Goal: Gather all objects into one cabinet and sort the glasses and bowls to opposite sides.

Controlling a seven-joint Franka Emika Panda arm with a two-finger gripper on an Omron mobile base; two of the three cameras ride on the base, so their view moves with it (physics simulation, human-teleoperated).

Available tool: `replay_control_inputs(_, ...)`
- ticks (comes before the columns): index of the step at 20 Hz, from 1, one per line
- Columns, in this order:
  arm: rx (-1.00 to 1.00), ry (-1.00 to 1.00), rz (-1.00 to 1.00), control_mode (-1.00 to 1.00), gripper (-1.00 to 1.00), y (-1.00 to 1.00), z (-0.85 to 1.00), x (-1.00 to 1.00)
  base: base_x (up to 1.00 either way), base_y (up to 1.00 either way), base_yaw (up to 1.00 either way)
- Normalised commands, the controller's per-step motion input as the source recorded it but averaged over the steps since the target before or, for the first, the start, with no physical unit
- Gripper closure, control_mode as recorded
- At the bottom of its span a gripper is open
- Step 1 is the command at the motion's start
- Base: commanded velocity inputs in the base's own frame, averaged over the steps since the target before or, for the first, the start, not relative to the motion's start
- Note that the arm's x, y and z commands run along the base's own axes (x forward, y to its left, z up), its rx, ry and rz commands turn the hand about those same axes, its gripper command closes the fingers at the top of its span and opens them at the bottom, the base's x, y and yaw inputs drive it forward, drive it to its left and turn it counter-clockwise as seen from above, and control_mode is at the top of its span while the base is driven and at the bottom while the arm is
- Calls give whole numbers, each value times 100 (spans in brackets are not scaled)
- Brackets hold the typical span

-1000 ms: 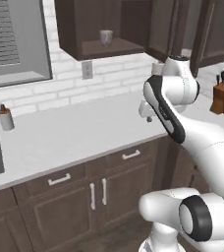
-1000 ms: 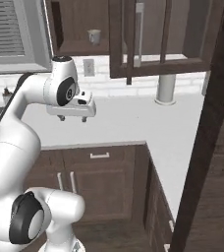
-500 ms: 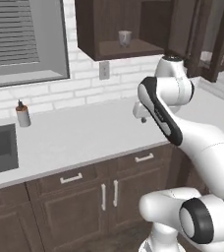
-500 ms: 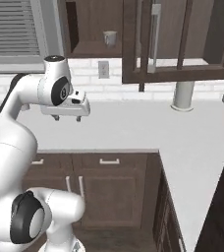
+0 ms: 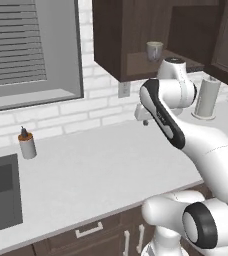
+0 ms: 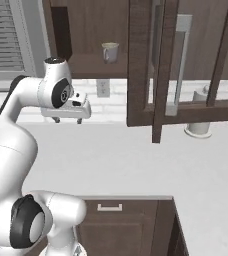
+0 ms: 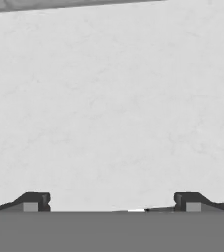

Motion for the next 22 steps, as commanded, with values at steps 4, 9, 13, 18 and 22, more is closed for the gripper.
replay_control_inputs(4, 0, 0, 0, 100, -100, 0, 0, 0, 95, -16, 0)
replay_control_inputs(9, 0, 0, 0, 100, -100, 0, 0, 0, 56, -45, -3)
replay_control_inputs(13, 0, 0, 0, 100, -100, 0, 0, 0, 31, -45, -9)
replay_control_inputs(18, 0, 0, 0, 100, -100, 0, 0, 0, 18, -38, -11)
replay_control_inputs(22, 0, 0, 0, 100, -100, 0, 0, 0, 1, -7, -2)
